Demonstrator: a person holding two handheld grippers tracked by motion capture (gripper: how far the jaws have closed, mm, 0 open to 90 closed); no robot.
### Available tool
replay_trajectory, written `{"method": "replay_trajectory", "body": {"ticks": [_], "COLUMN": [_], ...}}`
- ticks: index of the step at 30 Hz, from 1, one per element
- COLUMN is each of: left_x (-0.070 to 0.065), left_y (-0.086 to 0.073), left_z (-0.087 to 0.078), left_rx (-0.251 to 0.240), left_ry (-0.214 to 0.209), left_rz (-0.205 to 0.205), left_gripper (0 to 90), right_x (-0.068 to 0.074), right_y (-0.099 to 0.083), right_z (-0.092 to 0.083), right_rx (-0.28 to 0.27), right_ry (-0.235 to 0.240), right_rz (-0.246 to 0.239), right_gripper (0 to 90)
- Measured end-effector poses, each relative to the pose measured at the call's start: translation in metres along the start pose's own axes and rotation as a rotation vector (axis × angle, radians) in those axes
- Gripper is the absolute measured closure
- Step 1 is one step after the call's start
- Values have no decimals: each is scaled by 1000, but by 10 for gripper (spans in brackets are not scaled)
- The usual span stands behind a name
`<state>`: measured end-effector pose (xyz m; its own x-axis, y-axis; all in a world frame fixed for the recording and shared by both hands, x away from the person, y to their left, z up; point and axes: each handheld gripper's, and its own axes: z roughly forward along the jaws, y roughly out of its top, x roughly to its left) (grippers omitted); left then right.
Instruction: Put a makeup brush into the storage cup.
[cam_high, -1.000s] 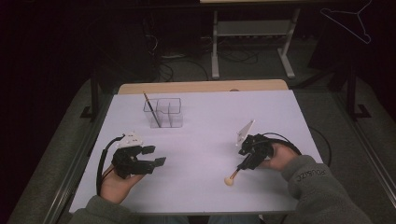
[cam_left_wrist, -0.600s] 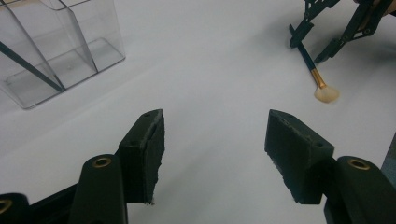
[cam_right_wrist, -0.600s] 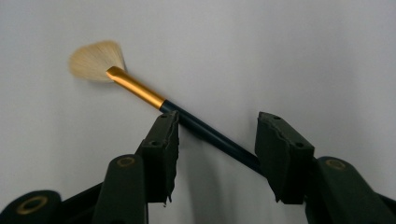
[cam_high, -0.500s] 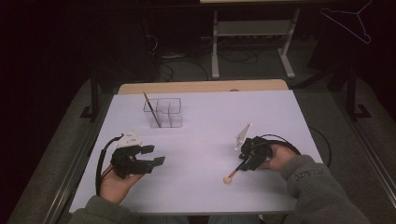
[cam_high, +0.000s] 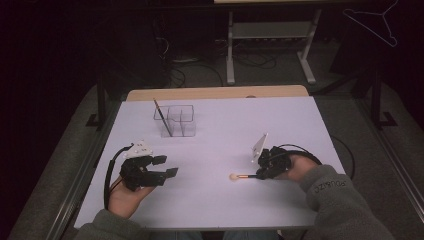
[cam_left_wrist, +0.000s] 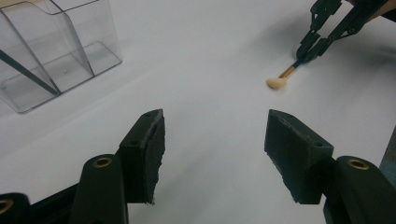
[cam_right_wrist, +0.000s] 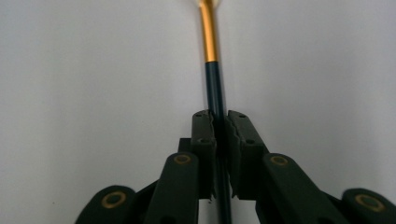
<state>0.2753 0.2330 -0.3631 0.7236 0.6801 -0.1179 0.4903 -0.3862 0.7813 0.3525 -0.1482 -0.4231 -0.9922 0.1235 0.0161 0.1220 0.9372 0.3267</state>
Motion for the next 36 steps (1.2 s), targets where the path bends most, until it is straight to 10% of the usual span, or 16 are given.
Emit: {"method": "replay_trajectory", "body": {"ticks": [14, 36], "left_x": [2, -8], "left_y": [-1, 4], "left_z": [0, 6], "left_rx": [-2, 15], "left_ry": [-5, -38], "left_rz": [-9, 16], "left_gripper": [377, 375], "right_x": [-3, 18], "right_y": [0, -8], "right_z": [-1, -39], "right_rx": [-3, -277], "right_ry": [21, 13], "right_rz": [83, 169], "right_gripper": [832, 831]}}
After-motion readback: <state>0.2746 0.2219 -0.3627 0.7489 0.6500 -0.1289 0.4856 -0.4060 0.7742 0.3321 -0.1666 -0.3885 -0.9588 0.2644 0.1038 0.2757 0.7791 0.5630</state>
